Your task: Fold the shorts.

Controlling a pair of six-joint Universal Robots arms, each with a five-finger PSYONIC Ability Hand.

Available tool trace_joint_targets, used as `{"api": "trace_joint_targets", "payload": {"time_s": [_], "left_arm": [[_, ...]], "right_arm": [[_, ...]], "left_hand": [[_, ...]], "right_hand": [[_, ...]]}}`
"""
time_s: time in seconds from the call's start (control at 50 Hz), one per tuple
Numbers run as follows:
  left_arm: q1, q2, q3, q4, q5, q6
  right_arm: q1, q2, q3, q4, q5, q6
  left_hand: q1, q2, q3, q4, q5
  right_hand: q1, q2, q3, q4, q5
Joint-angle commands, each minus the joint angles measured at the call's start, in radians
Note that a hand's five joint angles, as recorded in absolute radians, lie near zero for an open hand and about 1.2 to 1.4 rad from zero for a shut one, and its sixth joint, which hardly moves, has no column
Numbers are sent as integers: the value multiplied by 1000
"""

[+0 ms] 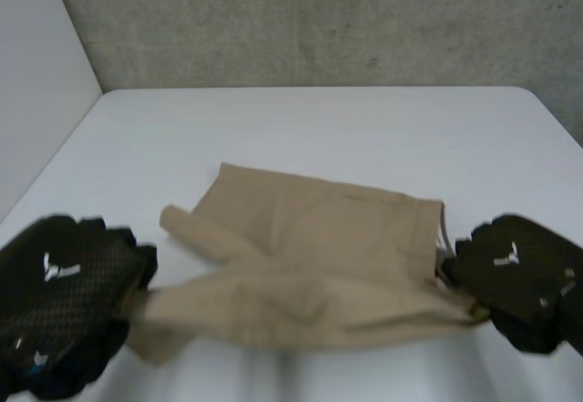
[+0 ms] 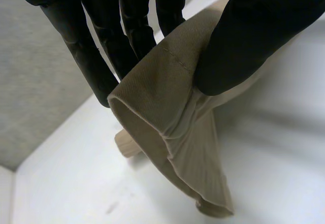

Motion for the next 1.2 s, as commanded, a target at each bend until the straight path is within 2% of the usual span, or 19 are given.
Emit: {"api": "trace_joint_targets", "payload": {"time_s": [0.02,0.08,0.12,0.18,0.28,0.34,0.44,0.64,0.72,0.74,0.76,0.78,0.8,0.86,0.94,1.06,1.08,1.14,1.2], "left_arm": [[41,41,-53,-33,124,-6],[97,-23,-85,82,126,-2],[112,-112,-92,185,124,0],[114,-221,-73,286,124,1],[112,-515,73,460,120,17],[112,-650,176,495,115,47],[112,-965,477,503,101,132],[118,-1270,787,552,81,199],[114,-1287,784,633,85,209],[111,-1289,780,653,83,213],[109,-1287,772,673,80,216],[107,-1286,755,711,77,228],[107,-1283,746,739,74,238],[95,-1266,718,839,23,273],[60,-1197,657,922,-86,314],[31,-1030,519,933,-136,313],[29,-982,470,932,-139,311],[28,-909,386,932,-136,302],[25,-826,271,932,-132,264]], "right_arm": [[-177,-66,76,111,-148,-135],[-231,-16,77,49,-212,-125],[-242,86,71,-28,-255,-112],[-237,176,53,-87,-259,-75],[-152,390,-74,-168,-170,66],[-81,516,-172,-248,-78,143],[-29,607,-263,-360,49,192],[48,844,-420,-544,197,188],[65,877,-444,-572,260,183],[70,879,-446,-577,269,183],[73,877,-447,-586,278,189],[74,866,-446,-624,295,200],[74,860,-441,-655,306,201],[71,787,-398,-812,349,235],[70,644,-313,-925,358,290],[71,497,-217,-884,355,304],[70,460,-175,-829,335,301],[68,408,-121,-740,285,304],[56,356,-44,-614,188,315]], "left_hand": [[266,199,210,203,258],[266,199,210,203,258],[266,199,210,203,258],[266,199,210,203,258],[266,199,210,203,258],[266,199,210,203,258],[266,199,210,203,258],[266,199,210,203,258],[266,199,210,203,258],[232,165,175,169,224],[34,-33,-23,-29,26],[-422,-488,-478,-485,-429],[-621,-688,-678,-684,-629],[-740,-807,-797,-803,-748],[-867,-933,-923,-929,-874],[-878,-945,-935,-941,-886],[-875,-942,-932,-938,-883],[-878,-945,-935,-941,-886],[-872,-939,-929,-935,-880]], "right_hand": [[417,225,211,199,226],[417,225,211,199,226],[417,225,211,199,226],[417,225,211,199,226],[417,225,211,199,226],[417,225,211,199,226],[417,225,211,199,226],[417,225,211,199,226],[407,215,201,189,215],[226,34,20,9,35],[-5,-197,-211,-223,-197],[-310,-502,-516,-528,-501],[-391,-583,-597,-609,-583],[-717,-909,-923,-935,-909],[-805,-996,-1011,-1022,-996],[-797,-989,-1003,-1015,-989],[-681,-873,-887,-899,-872],[-569,-760,-775,-786,-760],[-457,-649,-663,-675,-648]]}}
